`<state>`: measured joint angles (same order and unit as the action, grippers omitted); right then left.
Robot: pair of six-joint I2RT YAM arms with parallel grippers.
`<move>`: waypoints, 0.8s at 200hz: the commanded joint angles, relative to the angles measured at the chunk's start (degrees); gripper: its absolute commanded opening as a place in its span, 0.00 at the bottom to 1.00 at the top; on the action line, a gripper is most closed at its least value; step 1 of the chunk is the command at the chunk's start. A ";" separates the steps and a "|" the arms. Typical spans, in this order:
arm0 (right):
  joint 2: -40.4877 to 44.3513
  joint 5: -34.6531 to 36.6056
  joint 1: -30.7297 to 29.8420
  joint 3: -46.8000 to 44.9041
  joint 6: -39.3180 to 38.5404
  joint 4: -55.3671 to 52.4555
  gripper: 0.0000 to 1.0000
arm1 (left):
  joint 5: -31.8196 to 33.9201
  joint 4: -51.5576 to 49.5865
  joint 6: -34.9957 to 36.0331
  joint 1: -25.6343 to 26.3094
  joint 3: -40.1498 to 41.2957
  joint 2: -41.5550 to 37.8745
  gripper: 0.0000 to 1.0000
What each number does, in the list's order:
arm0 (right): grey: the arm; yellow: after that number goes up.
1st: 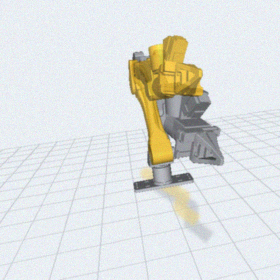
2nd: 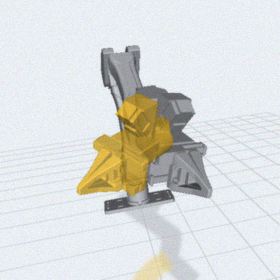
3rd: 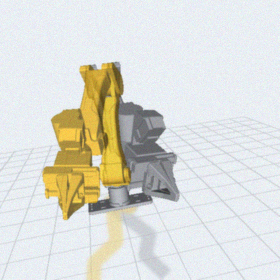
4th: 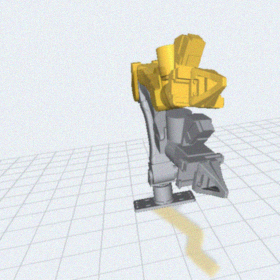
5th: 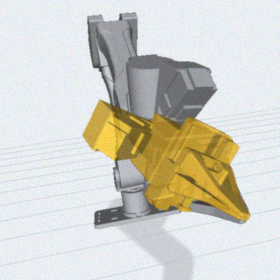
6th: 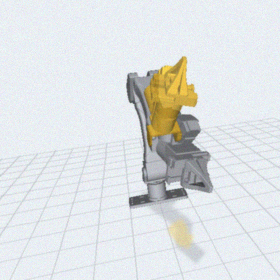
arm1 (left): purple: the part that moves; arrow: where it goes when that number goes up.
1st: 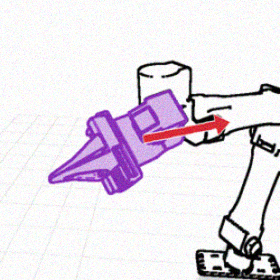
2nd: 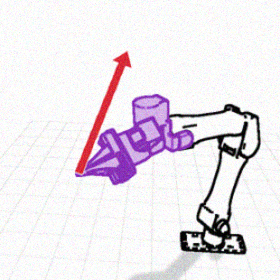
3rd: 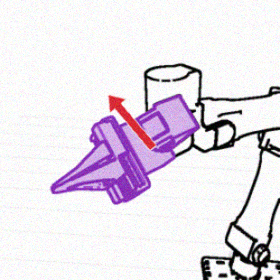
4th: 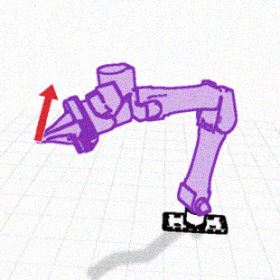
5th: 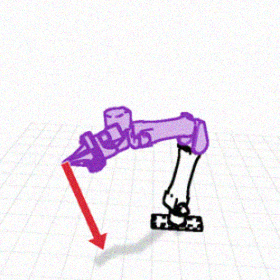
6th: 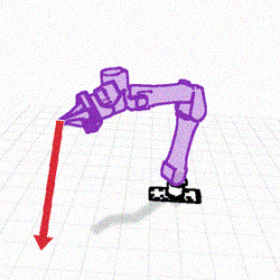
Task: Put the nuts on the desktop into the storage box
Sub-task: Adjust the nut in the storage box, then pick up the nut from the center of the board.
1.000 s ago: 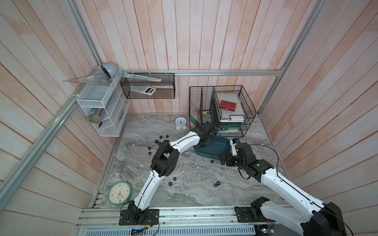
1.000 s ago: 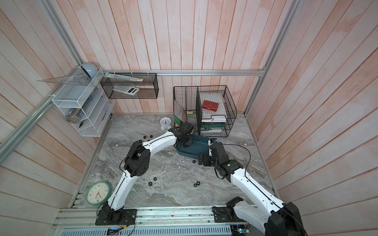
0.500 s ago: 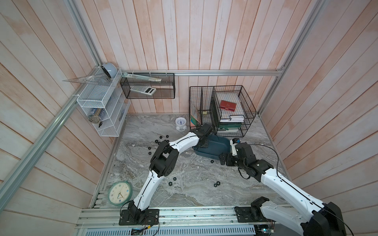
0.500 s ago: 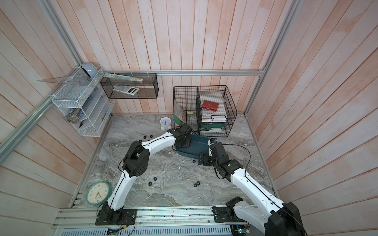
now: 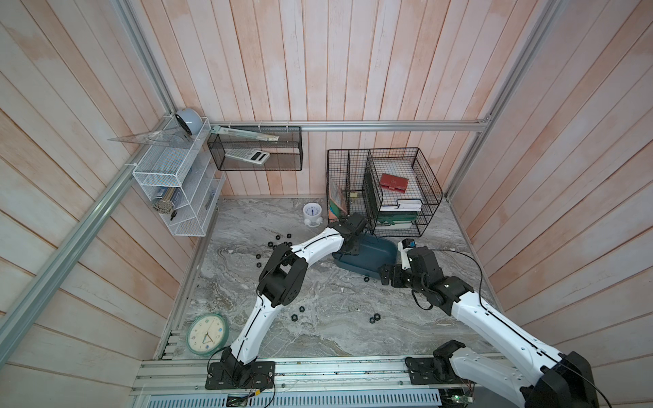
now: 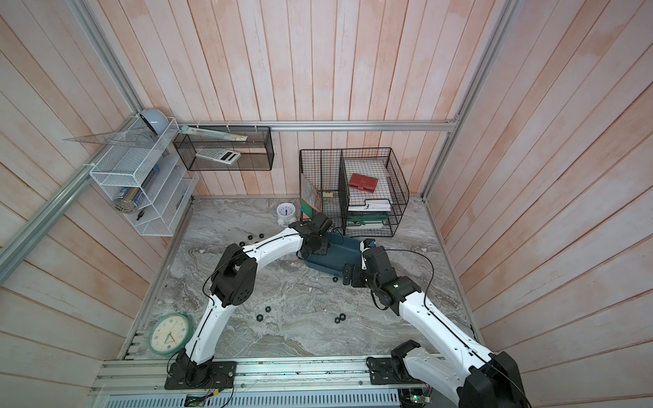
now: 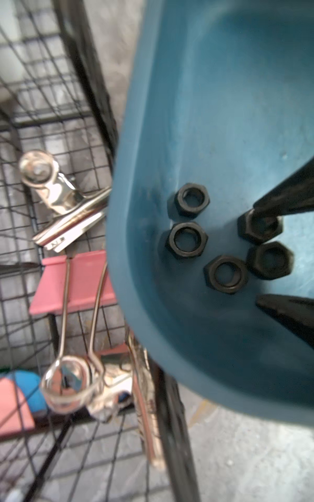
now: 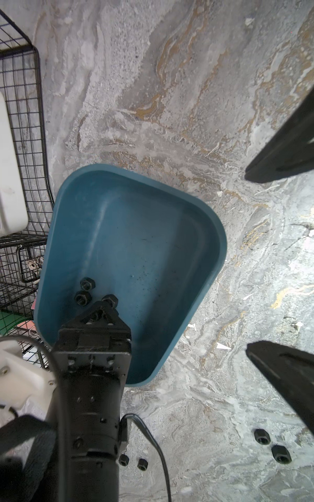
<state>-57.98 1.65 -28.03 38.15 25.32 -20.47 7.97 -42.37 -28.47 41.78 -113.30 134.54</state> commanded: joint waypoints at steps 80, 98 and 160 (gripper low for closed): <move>-1.10 0.31 -0.21 1.66 0.83 -2.66 0.98 | 0.91 4.87 0.32 -0.38 3.89 -14.08 1.00; -1.31 0.56 -1.07 1.38 1.28 -2.65 0.98 | 1.09 6.15 0.00 -1.03 5.86 -16.26 1.00; -6.45 2.04 -6.14 1.86 3.66 -1.63 0.66 | 2.03 11.56 -1.41 -5.13 17.23 -26.24 1.00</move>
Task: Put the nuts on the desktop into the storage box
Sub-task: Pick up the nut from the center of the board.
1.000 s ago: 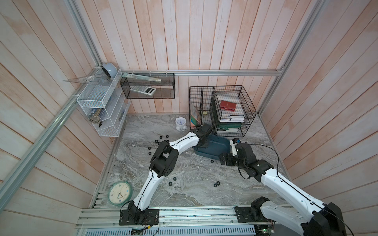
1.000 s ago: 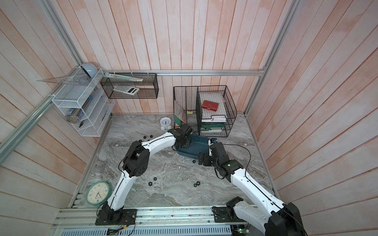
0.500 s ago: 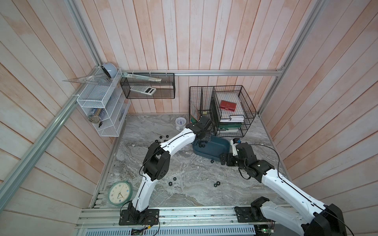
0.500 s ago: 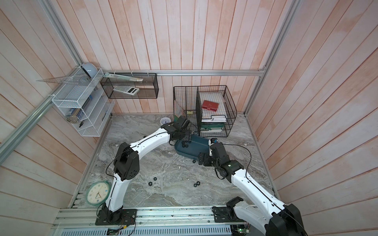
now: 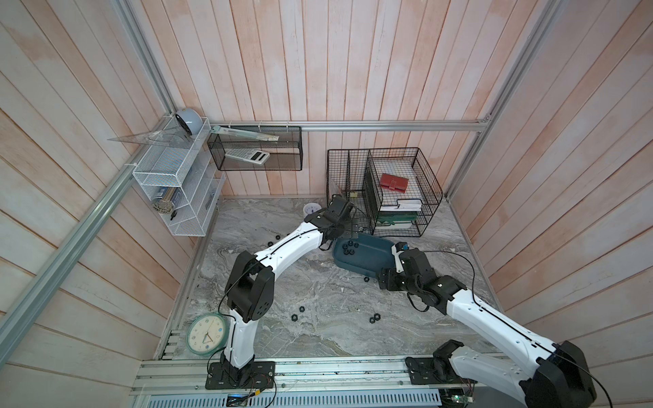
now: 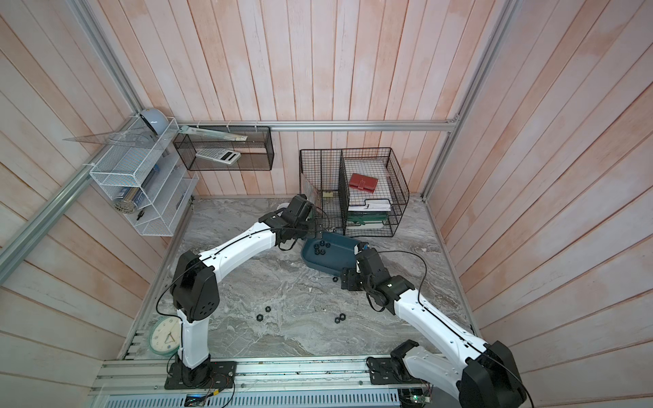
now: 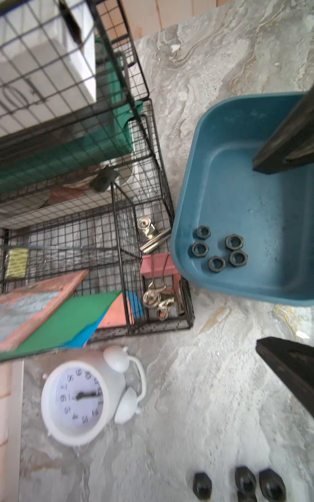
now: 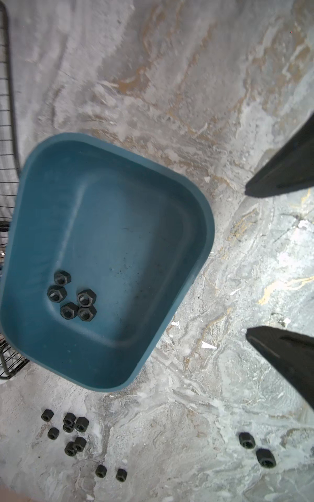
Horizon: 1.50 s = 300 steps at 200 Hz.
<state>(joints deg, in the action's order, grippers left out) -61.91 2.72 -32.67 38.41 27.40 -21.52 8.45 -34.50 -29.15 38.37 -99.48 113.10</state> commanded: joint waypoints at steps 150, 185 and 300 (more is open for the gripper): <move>-22.99 7.12 -1.65 12.03 -0.04 -5.03 0.35 | 2.45 5.69 -0.75 -8.73 15.46 -17.45 1.00; -25.86 6.87 -0.19 14.25 -2.10 -5.12 0.37 | 2.82 5.07 -0.32 -9.26 16.14 -18.85 1.00; -25.05 7.09 -5.22 14.59 0.91 -5.64 0.56 | 5.44 6.13 -0.98 -11.80 21.31 -25.15 1.00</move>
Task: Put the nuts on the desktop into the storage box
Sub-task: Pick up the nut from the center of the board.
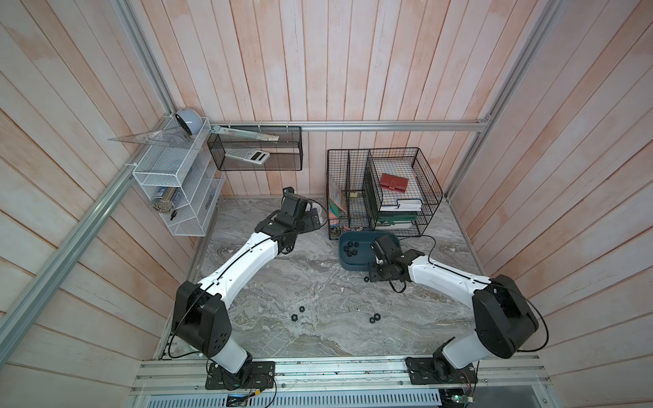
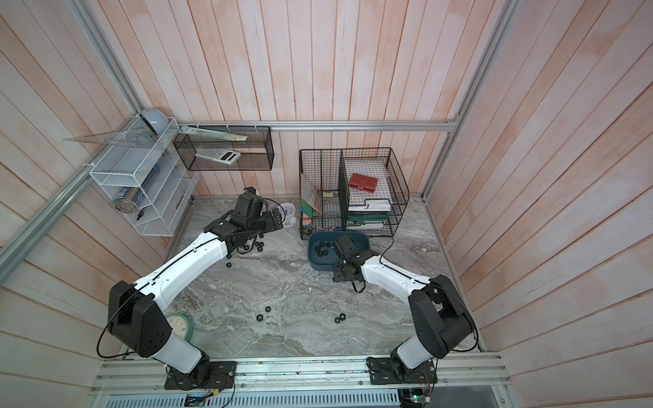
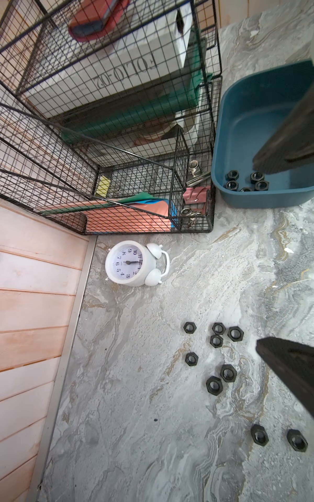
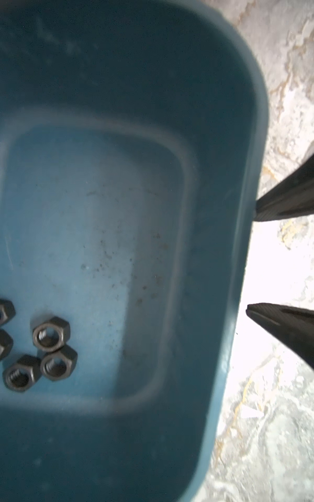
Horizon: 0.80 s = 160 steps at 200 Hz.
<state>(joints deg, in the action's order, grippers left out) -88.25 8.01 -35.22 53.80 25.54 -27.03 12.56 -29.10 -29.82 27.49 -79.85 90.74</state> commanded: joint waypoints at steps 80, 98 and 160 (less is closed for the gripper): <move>-4.43 5.08 -7.84 -2.56 6.06 4.51 0.57 | 0.29 1.42 -1.37 -2.84 6.16 -7.79 1.00; -4.83 6.04 -8.02 -3.14 6.12 5.34 0.57 | 0.12 1.31 -1.35 -2.89 6.36 -8.15 1.00; -8.55 7.10 -8.01 -2.91 4.17 7.91 0.52 | -0.60 1.26 -2.03 -2.92 7.17 -9.24 1.00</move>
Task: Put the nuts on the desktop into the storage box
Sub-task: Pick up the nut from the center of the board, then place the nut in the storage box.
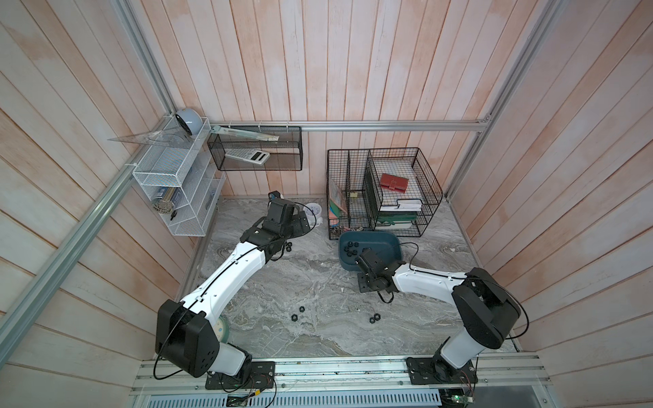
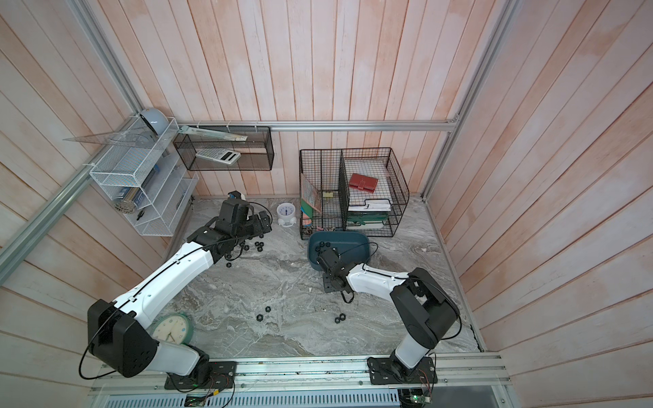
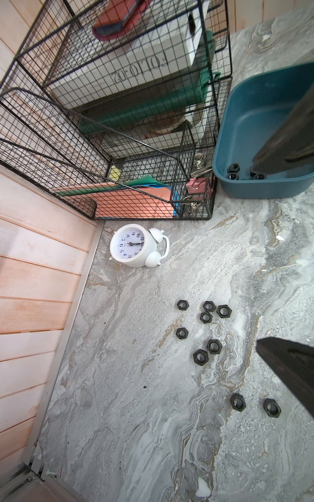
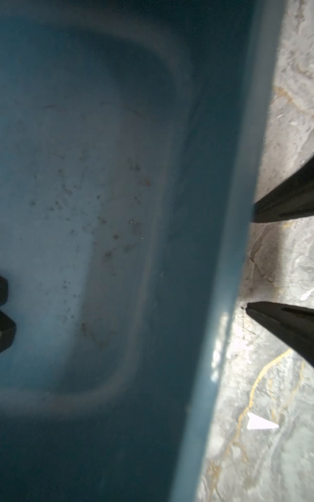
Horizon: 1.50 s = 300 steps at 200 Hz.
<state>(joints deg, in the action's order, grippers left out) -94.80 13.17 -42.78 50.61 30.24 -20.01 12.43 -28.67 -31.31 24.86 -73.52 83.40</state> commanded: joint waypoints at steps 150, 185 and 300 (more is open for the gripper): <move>-1.25 1.35 0.03 0.19 -1.06 0.32 0.20 | -0.46 0.88 -1.03 -0.26 1.73 -2.91 1.00; 3.98 1.68 -0.10 -0.06 -0.72 -2.62 0.19 | -0.46 1.18 -1.07 -0.29 1.78 -2.90 1.00; 9.36 7.35 4.75 6.96 -5.12 -2.60 0.19 | 0.29 1.17 -0.58 -0.33 1.71 -3.05 1.00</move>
<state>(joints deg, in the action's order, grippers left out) -82.74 19.55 -40.82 53.67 27.62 -24.64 12.29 -28.23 -32.18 24.84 -72.29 81.62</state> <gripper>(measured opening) 0.235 0.998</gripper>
